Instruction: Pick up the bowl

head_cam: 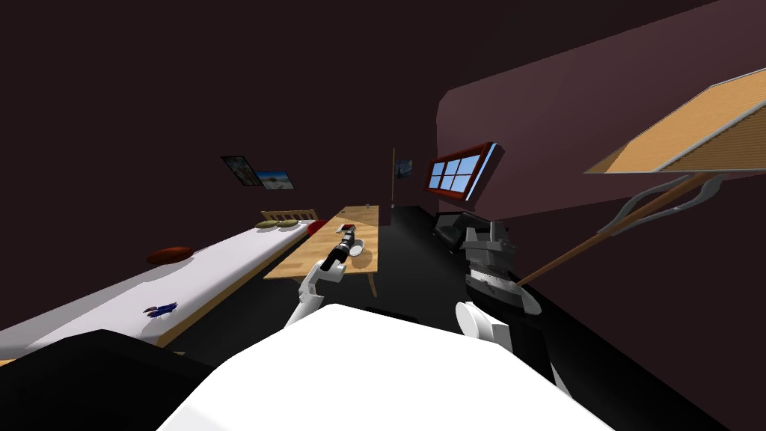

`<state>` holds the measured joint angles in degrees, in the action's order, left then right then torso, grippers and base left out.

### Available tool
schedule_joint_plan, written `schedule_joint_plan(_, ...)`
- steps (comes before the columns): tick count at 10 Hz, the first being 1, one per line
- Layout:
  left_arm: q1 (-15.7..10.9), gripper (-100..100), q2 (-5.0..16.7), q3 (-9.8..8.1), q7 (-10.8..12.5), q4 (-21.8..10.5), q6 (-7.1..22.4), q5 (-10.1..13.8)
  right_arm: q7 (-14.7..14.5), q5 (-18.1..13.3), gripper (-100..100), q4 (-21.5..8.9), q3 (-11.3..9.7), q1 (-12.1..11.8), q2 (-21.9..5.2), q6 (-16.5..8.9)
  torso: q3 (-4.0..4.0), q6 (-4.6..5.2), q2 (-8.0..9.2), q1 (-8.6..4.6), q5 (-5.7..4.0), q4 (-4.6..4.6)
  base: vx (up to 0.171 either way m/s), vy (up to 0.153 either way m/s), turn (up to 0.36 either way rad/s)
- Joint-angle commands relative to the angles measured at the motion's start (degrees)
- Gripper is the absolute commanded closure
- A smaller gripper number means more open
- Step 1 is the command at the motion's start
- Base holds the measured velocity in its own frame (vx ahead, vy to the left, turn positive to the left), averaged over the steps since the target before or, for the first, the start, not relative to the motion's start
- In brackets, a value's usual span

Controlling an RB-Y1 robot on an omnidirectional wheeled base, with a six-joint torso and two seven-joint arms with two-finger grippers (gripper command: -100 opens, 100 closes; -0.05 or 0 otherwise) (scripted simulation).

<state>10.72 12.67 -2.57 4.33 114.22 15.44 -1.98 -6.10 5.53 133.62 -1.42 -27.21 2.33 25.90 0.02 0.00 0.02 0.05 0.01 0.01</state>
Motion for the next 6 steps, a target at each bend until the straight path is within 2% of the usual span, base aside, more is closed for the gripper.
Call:
schedule_joint_plan(1, -0.50, -100, -0.08, -0.01, 0.27, -0.96, 2.31, -0.05, 0.00, 0.00, 0, 0.00, 0.00, 0.00, 0.00, 0.00, 0.00, 0.00, 0.00, 0.00, 0.00, 0.00, -0.012, 0.014, -0.028)
schedule_joint_plan(2, -1.86, -100, 0.27, -0.22, 0.94, -2.67, 4.12, 0.25, 0.00, 0.00, 0, 0.00, 0.00, 0.00, 0.00, 0.00, 0.00, -0.01, 0.01, 0.00, 0.01, 0.00, -0.015, 0.023, -0.039)
schedule_joint_plan(4, -1.86, -100, 0.27, -0.22, 0.94, -2.67, 5.73, 0.25, 0.00, 0.00, 0, 0.00, 0.00, 0.00, 0.00, 0.00, 0.00, -0.01, 0.00, 0.04, 0.01, 0.00, -0.009, 0.015, -0.014)
schedule_joint_plan(5, -3.25, -100, 0.57, -0.45, 1.63, -4.45, 7.92, 0.58, 0.00, 0.00, 0, 0.00, 0.00, 0.00, 0.00, 0.00, -0.01, -0.02, -0.01, 0.00, 0.00, 0.00, -0.012, 0.014, -0.033)
schedule_joint_plan(6, -3.25, -100, 0.57, -0.45, 1.63, -4.45, 9.06, 0.58, 0.00, 0.00, 0, 0.00, 0.00, 0.00, 0.00, 0.00, -0.01, 0.00, -0.01, 0.01, 0.00, 0.00, -0.012, 0.017, -0.030)
